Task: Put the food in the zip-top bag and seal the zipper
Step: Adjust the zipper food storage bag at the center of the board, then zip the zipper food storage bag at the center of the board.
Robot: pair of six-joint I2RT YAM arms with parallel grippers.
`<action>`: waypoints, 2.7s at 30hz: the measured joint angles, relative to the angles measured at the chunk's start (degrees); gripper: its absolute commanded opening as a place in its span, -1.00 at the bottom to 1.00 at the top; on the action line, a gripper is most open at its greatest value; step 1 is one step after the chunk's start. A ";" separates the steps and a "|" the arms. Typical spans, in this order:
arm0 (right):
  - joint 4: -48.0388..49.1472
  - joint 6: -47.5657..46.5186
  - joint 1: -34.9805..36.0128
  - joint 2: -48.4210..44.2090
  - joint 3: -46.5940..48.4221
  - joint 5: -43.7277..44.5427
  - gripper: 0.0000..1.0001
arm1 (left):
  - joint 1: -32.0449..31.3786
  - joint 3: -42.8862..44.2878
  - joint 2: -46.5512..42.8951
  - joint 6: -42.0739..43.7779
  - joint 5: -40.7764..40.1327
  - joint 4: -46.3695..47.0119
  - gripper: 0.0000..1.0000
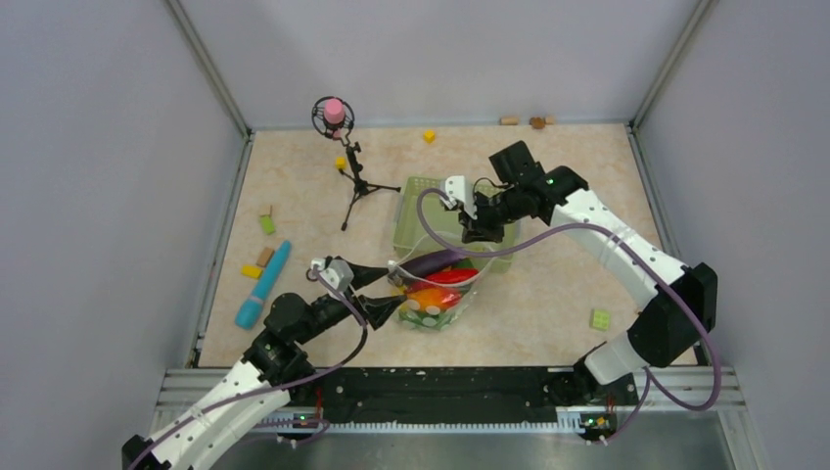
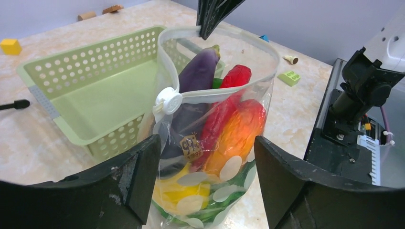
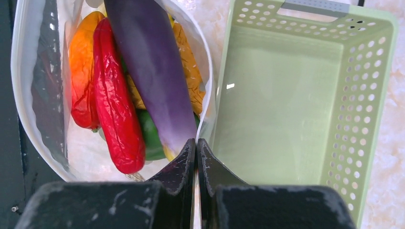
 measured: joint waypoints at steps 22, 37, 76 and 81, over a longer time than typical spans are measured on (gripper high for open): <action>-5.11 -4.02 -0.02 0.92 0.09 0.13 -1.00 | 5.75 -1.46 9.57 4.52 3.69 12.33 0.42; -5.27 -4.02 -0.02 0.92 0.09 0.28 -1.00 | 9.33 -1.46 18.45 3.50 19.85 23.43 -0.29; 12.11 7.06 6.78 -14.38 -8.33 -1.01 0.65 | 9.38 6.64 18.78 2.58 28.28 15.82 -1.00; 21.64 11.02 14.58 -18.71 -11.58 -4.00 0.63 | 9.31 9.01 19.15 3.98 28.61 10.25 -1.00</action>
